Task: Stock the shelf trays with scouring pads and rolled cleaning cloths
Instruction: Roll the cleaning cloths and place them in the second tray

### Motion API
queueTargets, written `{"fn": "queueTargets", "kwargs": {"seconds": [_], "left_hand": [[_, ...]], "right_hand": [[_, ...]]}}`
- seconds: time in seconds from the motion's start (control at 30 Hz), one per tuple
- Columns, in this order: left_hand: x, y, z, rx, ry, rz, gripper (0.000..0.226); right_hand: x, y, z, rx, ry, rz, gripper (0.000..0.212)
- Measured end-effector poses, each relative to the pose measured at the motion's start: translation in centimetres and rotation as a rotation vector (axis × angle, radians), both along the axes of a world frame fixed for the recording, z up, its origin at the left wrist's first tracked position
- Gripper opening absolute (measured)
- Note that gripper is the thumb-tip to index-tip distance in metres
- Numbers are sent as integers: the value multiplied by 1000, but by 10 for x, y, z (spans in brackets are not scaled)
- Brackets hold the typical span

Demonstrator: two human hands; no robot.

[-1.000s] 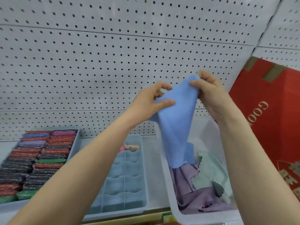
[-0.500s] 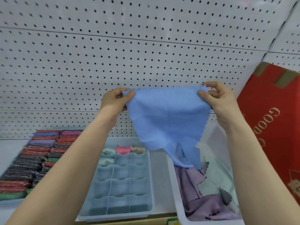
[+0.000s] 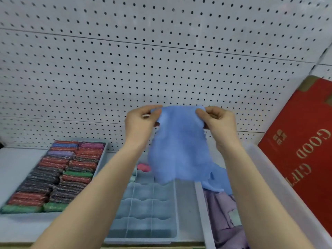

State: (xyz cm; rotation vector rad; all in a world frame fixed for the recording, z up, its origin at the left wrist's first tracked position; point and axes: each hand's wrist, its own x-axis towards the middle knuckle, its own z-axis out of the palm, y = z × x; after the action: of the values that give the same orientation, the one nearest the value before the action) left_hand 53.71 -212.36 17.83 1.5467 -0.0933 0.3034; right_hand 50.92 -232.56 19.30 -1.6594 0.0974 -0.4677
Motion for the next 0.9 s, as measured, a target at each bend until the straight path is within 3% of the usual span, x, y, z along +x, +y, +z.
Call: {"fn": "queueTargets", "kwargs": {"seconds": [0.2, 0.4, 0.53, 0.6, 0.7, 0.73, 0.77, 0.83, 0.9], "left_hand": [[-23, -31, 6, 90, -69, -102, 21], [-27, -21, -2, 71, -1, -217, 53], [-33, -7, -7, -3, -85, 24, 46], [-25, 5, -12, 36, 35, 62, 55], [-14, 20, -14, 26, 342, -258, 96], [-12, 23, -16, 3, 336, -342, 91], [-12, 24, -14, -32, 303, -374, 71], [-14, 22, -9, -148, 246, -343, 30], [-16, 21, -8, -181, 206, -289, 13]], "right_hand": [[-8, 47, -5, -76, -104, 132, 15], [-14, 44, -11, -61, -45, 212, 13], [-13, 37, -9, -50, -38, 205, 12], [-15, 30, 0, -8, -21, 294, 12], [-17, 20, 12, 70, -27, 430, 14], [-16, 17, 14, 86, -29, 435, 14], [-15, 14, 16, 86, -28, 424, 14], [-15, 9, 18, 60, -6, 384, 14], [-16, 6, 17, 17, 53, 370, 14]]}}
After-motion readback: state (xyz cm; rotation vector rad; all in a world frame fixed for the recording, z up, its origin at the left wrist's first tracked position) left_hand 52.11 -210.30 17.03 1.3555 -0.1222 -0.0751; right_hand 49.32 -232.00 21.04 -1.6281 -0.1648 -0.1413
